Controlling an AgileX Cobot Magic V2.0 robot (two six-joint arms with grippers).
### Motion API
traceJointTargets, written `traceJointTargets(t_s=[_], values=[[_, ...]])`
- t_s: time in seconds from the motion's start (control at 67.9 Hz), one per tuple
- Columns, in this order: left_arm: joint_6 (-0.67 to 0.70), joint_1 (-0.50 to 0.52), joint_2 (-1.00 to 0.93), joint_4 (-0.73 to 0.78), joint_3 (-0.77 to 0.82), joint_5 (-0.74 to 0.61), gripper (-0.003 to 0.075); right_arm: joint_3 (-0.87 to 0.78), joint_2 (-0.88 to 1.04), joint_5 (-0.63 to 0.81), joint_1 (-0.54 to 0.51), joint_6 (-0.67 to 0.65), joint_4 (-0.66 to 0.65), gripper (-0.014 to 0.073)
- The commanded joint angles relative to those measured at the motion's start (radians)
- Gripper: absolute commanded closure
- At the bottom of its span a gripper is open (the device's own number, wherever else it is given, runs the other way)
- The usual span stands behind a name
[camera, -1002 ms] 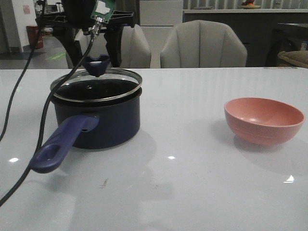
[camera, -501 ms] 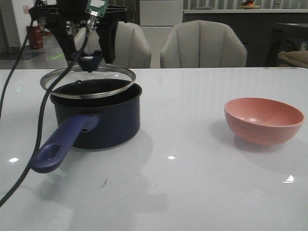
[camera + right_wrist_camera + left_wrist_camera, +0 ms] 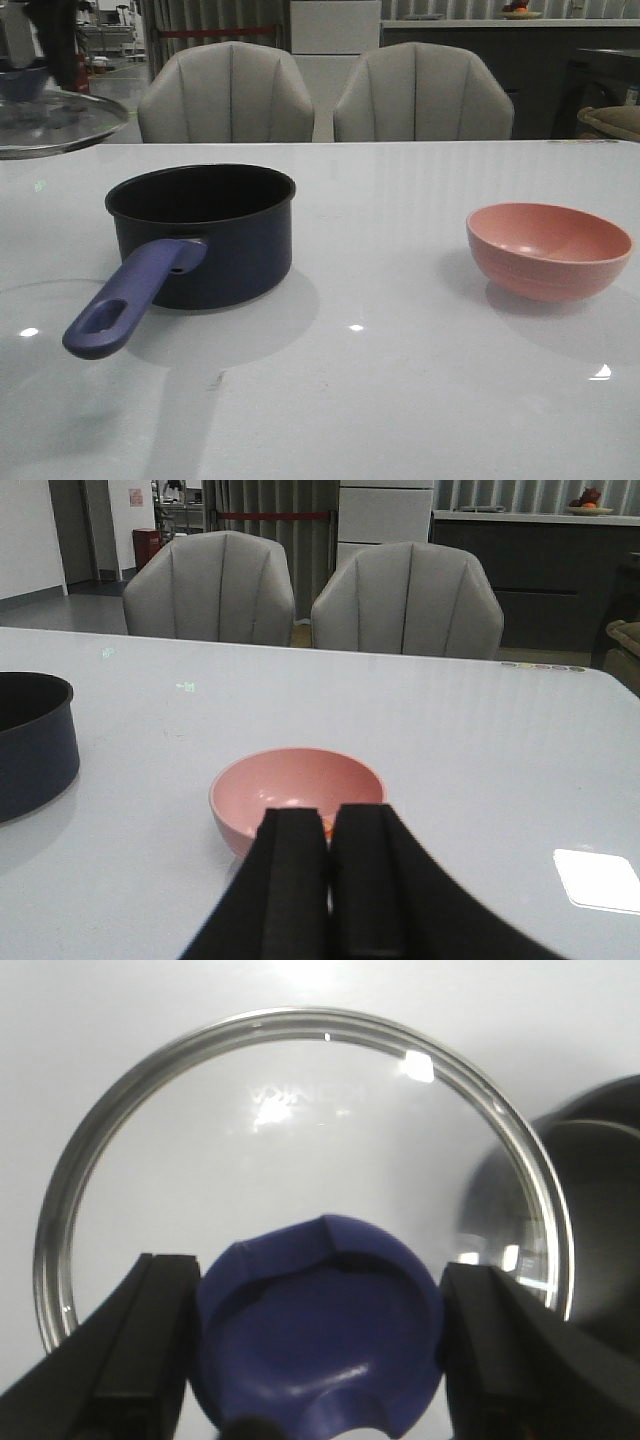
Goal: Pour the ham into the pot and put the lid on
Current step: 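Lift the glass lid off the saucepan and set it beside the pot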
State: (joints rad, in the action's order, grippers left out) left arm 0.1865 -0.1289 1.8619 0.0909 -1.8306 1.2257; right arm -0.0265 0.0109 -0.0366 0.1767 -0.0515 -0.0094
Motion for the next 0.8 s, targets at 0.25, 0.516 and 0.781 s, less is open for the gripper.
traceJointTargets(t_s=[0.25,0.516,0.781], values=[[-0.125,0.181,-0.093,-0.122,0.268,-0.260,0.0444,0.005,0.020,0.088,-0.007,0.001,-0.008,0.0432],[-0.128,0.188,-0.062,-0.122,0.468,-0.430,0.0443,0.005,0.020,0.088,-0.007,0.001,-0.008,0.0432],[-0.128,0.188,-0.010,-0.124,0.500,-0.456,0.0423,0.005,0.020,0.088,-0.007,0.001,-0.008,0.0432]])
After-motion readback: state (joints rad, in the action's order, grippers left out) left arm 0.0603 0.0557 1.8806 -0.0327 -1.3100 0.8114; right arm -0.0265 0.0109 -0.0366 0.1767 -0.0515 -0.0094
